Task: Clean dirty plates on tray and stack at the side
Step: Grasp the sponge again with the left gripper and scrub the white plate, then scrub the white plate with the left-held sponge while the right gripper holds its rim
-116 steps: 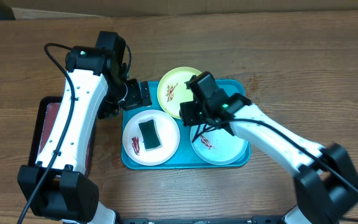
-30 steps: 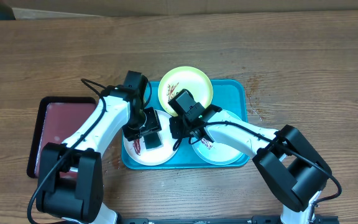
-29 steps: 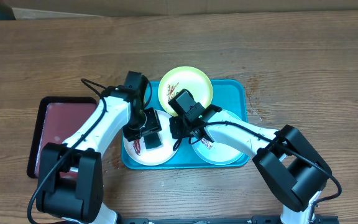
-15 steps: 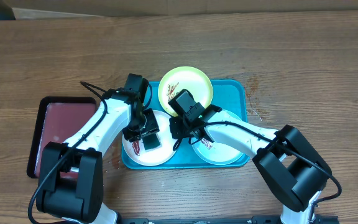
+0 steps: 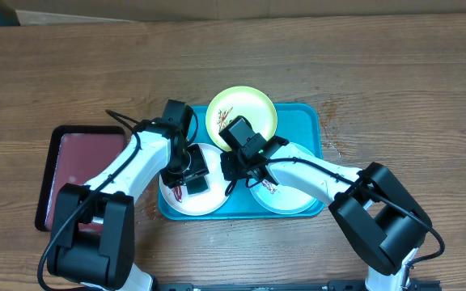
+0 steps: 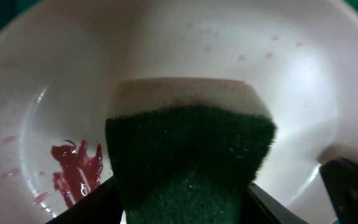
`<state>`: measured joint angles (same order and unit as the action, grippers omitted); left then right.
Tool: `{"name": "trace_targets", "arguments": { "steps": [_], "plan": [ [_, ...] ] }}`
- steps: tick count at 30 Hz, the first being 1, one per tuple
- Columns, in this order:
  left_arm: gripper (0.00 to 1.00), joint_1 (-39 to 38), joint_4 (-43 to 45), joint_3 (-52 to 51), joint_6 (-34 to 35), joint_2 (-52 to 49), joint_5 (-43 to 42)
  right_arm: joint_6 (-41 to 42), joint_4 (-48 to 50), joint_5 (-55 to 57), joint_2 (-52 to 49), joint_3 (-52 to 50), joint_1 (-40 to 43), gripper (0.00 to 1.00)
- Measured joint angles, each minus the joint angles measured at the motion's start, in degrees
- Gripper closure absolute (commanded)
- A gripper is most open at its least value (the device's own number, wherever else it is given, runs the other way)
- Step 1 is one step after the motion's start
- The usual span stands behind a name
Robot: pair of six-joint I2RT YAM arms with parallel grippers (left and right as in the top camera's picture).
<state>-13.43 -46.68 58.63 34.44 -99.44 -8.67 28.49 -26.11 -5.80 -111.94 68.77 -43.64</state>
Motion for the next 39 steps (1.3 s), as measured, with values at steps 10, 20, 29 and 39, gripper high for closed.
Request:
{"name": "trace_targets", "arguments": {
  "steps": [10, 20, 29, 39],
  "plan": [
    [0.89, 0.0, 1.66, -1.38, 0.24, 0.0, -0.07, 0.0, -0.07, 0.02, 0.0, 0.0, -0.02, 0.85],
    [0.89, 0.0, 1.49, -1.38, 0.17, 0.0, 1.09, 0.0, -0.02, 0.02, 0.0, 0.0, 0.0, 0.85],
    [0.96, -0.11, -3.54, -1.38, 0.15, 0.0, 12.02, -0.02, -0.02, 0.02, 0.0, 0.0, 0.0, 0.85],
    [0.96, -0.11, -4.57, -1.57, -0.13, 0.0, 22.14, 0.02, -0.11, -0.31, 0.0, 0.0, -0.02, 0.85]
  ]
}}
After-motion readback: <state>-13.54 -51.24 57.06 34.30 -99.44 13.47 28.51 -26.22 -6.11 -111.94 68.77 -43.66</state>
